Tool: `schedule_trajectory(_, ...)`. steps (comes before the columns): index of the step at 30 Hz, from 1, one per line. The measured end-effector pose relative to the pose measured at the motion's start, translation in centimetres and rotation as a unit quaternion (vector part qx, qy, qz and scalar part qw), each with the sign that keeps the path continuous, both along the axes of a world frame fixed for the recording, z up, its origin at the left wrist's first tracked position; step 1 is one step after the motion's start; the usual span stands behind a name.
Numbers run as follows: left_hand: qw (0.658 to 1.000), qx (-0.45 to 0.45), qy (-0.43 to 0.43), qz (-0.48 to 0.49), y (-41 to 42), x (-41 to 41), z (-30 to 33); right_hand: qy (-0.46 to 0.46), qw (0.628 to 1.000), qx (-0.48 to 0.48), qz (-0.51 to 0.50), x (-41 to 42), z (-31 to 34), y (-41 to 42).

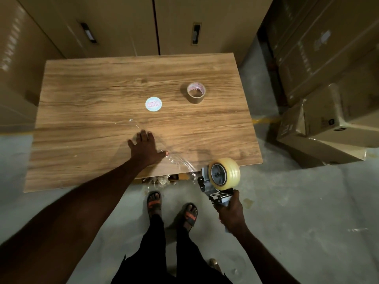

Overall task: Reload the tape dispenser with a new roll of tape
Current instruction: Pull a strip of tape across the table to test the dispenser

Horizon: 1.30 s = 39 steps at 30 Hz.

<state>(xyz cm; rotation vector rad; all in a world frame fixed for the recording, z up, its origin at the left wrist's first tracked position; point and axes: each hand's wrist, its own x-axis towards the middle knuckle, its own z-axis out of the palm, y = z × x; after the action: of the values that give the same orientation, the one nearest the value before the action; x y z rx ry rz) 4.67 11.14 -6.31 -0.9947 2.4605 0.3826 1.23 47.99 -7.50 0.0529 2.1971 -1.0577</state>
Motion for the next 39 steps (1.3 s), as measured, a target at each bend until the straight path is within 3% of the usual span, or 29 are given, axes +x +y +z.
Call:
schedule_trajectory(4, 1.000, 0.002, -0.002, -0.002, -0.2, 0.1, 0.1, 0.040, 0.996, 0.072, 0.026, 1.2, -0.5, 1.4)
schedule_trajectory(10, 1.000, 0.014, 0.006, 0.001, -0.2, 0.2, -0.7, -0.023, 0.986, 0.137, -0.093, 3.0, -1.1, 10.2)
schedule_trajectory(27, 0.998, 0.046, 0.039, -0.009, 1.7, 3.1, 0.0, 0.020, 1.000, 0.014, -0.014, -3.1, 2.4, 1.6)
schedule_trajectory(32, 0.994, 0.046, 0.087, -0.044, 2.8, 6.3, -0.2, -0.008, 1.000, 0.006, -0.012, -2.7, 2.6, 0.0)
schedule_trajectory(39, 0.979, 0.099, 0.178, 0.021, 3.2, 10.4, -0.2, -0.119, 0.991, -0.066, -0.016, -2.7, 4.7, -3.4)
